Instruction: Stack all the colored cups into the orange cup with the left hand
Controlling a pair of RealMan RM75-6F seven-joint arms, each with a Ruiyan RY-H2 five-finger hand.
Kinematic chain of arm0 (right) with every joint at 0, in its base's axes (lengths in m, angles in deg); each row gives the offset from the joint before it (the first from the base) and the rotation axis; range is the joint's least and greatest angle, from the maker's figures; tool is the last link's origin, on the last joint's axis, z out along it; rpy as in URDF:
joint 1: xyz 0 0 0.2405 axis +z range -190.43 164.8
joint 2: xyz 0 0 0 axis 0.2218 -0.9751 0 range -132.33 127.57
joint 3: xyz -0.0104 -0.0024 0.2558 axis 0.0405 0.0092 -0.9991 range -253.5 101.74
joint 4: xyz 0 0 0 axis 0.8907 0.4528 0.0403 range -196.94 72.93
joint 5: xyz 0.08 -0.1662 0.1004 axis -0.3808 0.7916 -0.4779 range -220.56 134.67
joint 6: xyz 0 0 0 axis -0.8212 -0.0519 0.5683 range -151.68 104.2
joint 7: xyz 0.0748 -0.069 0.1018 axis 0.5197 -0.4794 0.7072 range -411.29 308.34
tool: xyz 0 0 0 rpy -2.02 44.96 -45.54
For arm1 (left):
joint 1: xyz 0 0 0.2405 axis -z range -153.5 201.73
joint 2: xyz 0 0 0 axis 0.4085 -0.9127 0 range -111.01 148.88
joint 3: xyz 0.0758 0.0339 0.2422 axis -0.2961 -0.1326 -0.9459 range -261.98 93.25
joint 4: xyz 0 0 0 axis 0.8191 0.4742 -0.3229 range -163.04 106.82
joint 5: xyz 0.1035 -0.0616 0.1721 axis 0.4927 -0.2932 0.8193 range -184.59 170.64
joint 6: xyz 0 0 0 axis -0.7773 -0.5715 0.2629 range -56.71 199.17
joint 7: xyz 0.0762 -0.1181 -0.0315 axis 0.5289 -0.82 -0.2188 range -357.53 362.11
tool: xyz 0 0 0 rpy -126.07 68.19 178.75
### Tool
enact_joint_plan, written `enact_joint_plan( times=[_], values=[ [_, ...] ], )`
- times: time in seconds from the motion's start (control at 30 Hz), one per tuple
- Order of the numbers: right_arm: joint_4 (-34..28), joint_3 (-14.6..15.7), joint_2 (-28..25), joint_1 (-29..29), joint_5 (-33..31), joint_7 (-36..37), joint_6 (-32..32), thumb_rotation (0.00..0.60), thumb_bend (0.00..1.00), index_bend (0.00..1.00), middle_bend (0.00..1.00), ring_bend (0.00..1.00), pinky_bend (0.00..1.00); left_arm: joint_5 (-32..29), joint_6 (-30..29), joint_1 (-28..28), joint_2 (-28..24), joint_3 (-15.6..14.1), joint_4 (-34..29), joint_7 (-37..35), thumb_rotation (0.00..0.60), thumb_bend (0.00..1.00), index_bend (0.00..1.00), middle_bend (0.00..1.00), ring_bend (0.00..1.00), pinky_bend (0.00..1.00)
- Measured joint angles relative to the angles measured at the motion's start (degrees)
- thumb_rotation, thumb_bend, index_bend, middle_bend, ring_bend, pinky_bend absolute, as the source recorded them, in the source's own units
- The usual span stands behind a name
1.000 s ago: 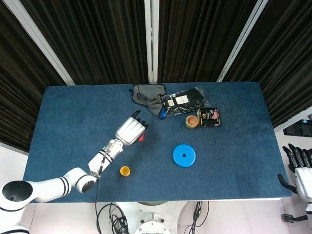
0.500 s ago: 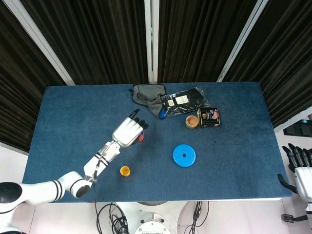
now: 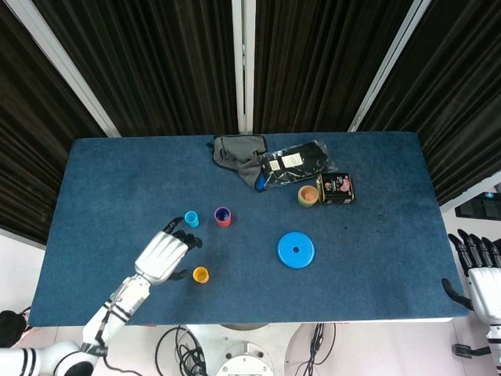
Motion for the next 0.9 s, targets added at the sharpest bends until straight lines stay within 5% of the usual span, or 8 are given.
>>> enact_joint_plan(
  times=[0.23,0.53,0.9],
  values=[
    [-2.2,0.2,-0.6,0.2,1.4,-2.1,-0.6,0.600,0.26,0.00,0.00,0.00,0.00,5.6,-3.1,-4.1,2.5,-3.5,2.9,0.6,0.600,0.15,0.34,0.38,0.33,0.12],
    [-3.1,0.6,-0.6,-0.2,1.3,-3.7,-0.8,0.600,0.26,0.00,0.00,0.00,0.00,4.9,-2.2,-5.7,8.3,-2.0,10.5,1.7,0.600,0.15,0.33,0.35,0.33,0.11],
    [-3.0,0.8,-0.2,-0.1,1.3,-4.5,-0.4,0.600,0.26,0.00,0.00,0.00,0.00,3.6,0.9,-6.3,11.7,-1.4,11.9,1.6,0.600,0.15,0.32,0.35,0.36,0.10]
  ],
)
